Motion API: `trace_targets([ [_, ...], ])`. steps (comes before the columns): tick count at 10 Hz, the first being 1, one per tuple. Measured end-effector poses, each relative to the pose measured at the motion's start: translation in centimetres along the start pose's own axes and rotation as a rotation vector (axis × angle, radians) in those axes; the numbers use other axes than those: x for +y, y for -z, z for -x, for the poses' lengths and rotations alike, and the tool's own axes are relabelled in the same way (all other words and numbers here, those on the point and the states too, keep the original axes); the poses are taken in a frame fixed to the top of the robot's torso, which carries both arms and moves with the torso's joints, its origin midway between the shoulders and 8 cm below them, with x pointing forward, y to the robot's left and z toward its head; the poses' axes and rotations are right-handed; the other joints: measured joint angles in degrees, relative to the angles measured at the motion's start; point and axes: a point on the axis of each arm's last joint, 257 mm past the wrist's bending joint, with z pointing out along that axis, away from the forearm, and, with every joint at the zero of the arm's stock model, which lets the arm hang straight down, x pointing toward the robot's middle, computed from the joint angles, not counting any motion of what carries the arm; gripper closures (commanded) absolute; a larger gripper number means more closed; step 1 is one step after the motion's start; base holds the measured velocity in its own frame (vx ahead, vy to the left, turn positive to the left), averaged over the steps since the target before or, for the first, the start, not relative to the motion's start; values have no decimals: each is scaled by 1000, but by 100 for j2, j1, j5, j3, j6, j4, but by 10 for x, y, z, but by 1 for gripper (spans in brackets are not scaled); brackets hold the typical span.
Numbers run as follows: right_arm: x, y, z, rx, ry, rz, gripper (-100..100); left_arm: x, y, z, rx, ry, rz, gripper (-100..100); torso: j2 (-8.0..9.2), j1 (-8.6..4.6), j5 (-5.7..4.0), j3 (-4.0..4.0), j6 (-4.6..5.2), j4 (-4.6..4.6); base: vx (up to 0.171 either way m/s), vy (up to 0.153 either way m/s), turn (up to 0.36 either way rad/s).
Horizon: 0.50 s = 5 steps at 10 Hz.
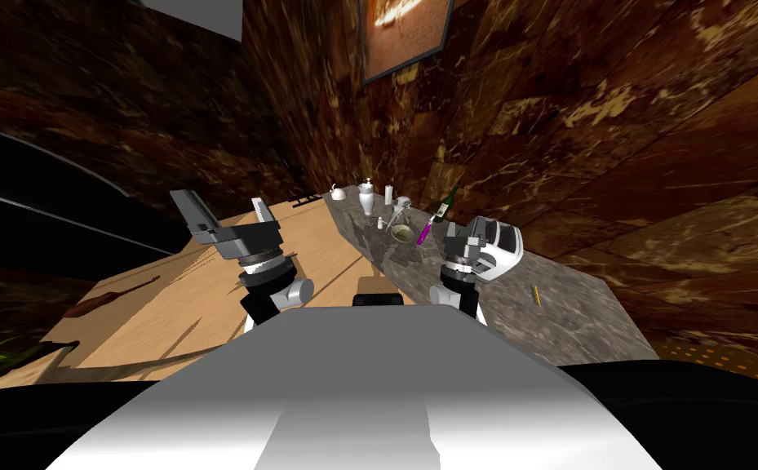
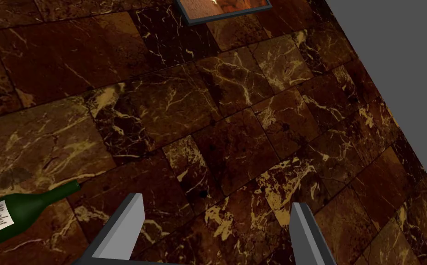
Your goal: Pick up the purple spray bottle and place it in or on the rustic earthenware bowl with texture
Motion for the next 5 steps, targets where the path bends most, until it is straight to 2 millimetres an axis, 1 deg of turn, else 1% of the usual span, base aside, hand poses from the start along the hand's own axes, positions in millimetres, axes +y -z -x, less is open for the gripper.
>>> trace_targets([
  [2, -7, 2, 2, 38, 51, -26, -100, 0, 0, 0, 0, 0, 0, 0, -3, 3, 1, -2, 0, -1, 15, 23, 35],
  [5, -20, 8, 11, 80, 150, -73, -100, 0, 0, 0, 0, 0, 0, 0, -9, 9, 2, -5, -1, -2, 25, 31, 37],
])
